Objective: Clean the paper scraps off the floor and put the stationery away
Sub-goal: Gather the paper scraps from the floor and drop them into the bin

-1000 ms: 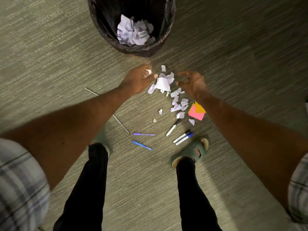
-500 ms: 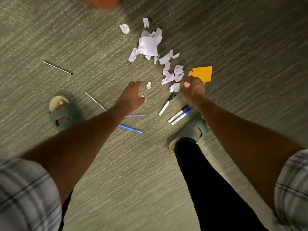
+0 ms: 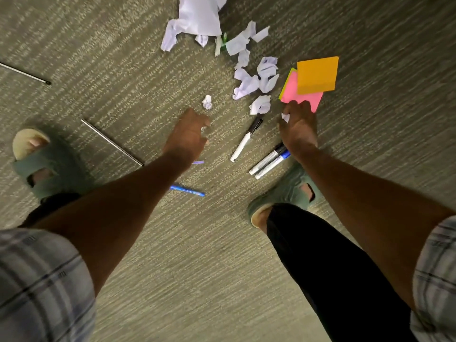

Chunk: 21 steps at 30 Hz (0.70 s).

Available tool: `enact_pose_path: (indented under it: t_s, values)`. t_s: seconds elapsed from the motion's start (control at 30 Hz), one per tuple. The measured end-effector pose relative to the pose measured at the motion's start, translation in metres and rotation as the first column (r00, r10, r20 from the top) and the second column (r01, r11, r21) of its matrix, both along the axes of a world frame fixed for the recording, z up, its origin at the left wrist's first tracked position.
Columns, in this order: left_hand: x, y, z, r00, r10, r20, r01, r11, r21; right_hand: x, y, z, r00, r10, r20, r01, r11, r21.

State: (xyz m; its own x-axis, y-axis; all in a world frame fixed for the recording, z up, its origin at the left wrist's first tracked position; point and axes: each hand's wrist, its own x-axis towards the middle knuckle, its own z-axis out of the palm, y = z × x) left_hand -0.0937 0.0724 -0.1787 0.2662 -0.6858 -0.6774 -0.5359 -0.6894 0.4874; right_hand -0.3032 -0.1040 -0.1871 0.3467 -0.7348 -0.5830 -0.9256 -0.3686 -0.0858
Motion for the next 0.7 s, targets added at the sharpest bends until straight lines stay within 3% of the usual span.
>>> enact_pose_path:
  t_s: [0.13, 0.23, 0.4, 0.5, 0.57, 0.7]
  values:
    - [0.008, -0.008, -0.010, 0.996, 0.022, 0.092, -0.018, 0.999, -0.042, 0.001, 0.001, 0.000, 0.990, -0.044, 0.132, 0.049, 0.998, -0.030]
    - [0.013, -0.021, -0.003, 0.992, 0.112, 0.057, -0.105, 0.987, -0.120, 0.008, 0.001, 0.009, 0.973, -0.064, 0.221, 0.070, 0.997, -0.020]
    - [0.016, -0.053, 0.004, 0.988, 0.136, 0.080, -0.124, 0.983, -0.133, 0.032, 0.001, 0.019, 0.896, -0.255, 0.363, 0.258, 0.965, 0.039]
    - [0.020, -0.068, -0.002, 0.988, 0.125, 0.091, -0.115, 0.988, -0.105, 0.050, 0.006, 0.016, 0.882, -0.223, 0.415, 0.207, 0.975, 0.082]
    - [0.022, -0.075, -0.009, 0.987, 0.140, 0.076, -0.131, 0.986, -0.106, 0.059, 0.009, 0.009, 0.910, -0.142, 0.389, 0.113, 0.989, 0.098]
    - [0.024, -0.078, -0.018, 0.983, 0.164, 0.078, -0.153, 0.980, -0.123, 0.062, 0.011, -0.007, 0.986, -0.007, 0.166, -0.005, 0.997, 0.072]
